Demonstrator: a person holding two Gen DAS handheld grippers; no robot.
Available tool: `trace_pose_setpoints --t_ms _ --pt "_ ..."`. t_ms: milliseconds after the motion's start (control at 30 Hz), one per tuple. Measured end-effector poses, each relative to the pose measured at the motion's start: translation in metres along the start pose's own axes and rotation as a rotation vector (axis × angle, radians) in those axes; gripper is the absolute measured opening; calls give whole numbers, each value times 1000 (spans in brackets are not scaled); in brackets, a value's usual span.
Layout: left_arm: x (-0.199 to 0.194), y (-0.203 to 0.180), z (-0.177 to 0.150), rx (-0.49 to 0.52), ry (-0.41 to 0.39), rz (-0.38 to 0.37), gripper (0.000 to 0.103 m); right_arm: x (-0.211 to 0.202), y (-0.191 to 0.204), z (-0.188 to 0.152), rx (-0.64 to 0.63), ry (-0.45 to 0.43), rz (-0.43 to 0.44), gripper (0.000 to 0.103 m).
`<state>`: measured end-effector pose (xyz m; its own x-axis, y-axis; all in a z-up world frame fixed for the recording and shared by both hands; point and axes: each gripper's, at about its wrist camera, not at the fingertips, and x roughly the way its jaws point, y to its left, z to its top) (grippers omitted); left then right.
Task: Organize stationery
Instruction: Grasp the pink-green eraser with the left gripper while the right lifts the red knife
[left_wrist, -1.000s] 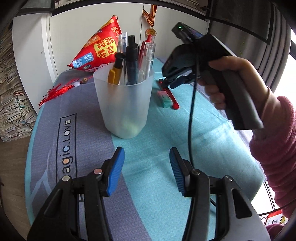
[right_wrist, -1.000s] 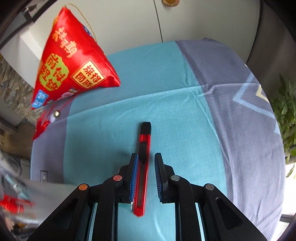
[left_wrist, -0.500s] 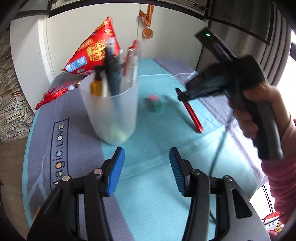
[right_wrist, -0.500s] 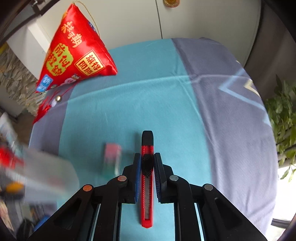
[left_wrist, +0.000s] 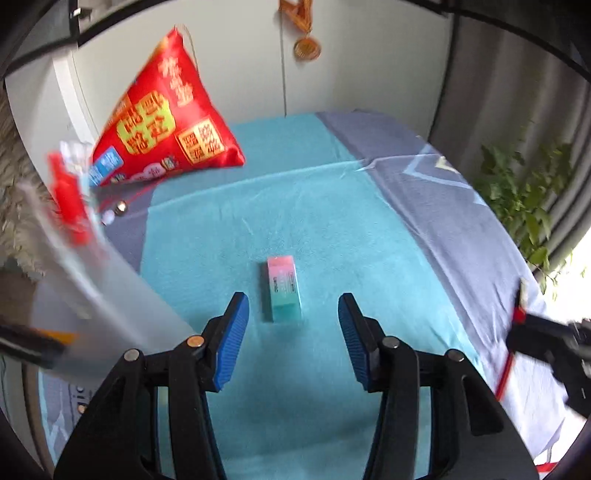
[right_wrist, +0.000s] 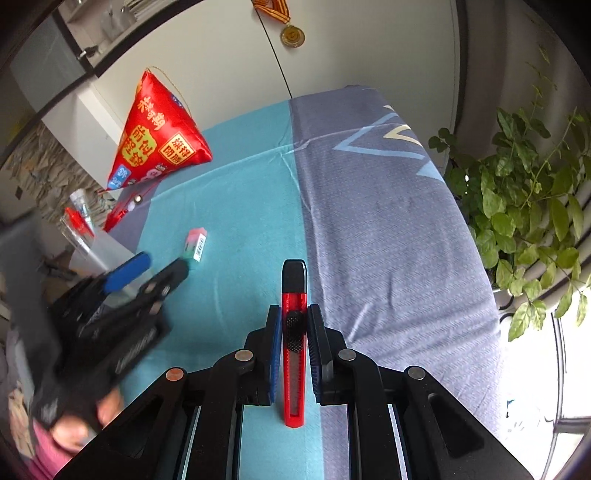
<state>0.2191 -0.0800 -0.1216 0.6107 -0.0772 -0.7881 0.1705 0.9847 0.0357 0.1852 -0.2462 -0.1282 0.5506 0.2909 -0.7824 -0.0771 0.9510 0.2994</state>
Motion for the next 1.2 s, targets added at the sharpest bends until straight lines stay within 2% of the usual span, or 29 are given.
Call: trace_pose_setpoints --t_ms 133,200,300,333,367,433,500,633,800,933,1200 --pt "26 -9 14 28 41 105 48 -6 -10 -4 25 -21 26 14" --pt "35 -10 16 22 65 104 48 -8 -14 -4 33 -31 37 14" --pt "37 -12 16 12 55 108 46 -8 -16 -5 34 -39 56 14" --pt "36 -13 16 17 49 114 38 -8 -17 -5 35 -39 59 14" --pt "37 -14 17 20 51 111 16 -7 -17 -5 38 -39 62 14" --pt "37 -13 17 11 61 101 18 -5 -17 -5 44 -38 70 14" --pt "37 -15 16 15 66 75 17 -5 -16 -4 42 -38 74 14" --pt "19 -16 -2 23 102 -63 17 -8 -14 -6 28 -44 59 14" --pt "-23 -16 -46 127 125 -193 18 -13 -11 -12 14 -30 57 14" --pt "-55 -3 -79 148 113 -266 18 -21 -4 -19 2 -39 70 14" --pt "-93 40 -103 60 38 -201 18 -36 27 -28 -47 -61 95 14"
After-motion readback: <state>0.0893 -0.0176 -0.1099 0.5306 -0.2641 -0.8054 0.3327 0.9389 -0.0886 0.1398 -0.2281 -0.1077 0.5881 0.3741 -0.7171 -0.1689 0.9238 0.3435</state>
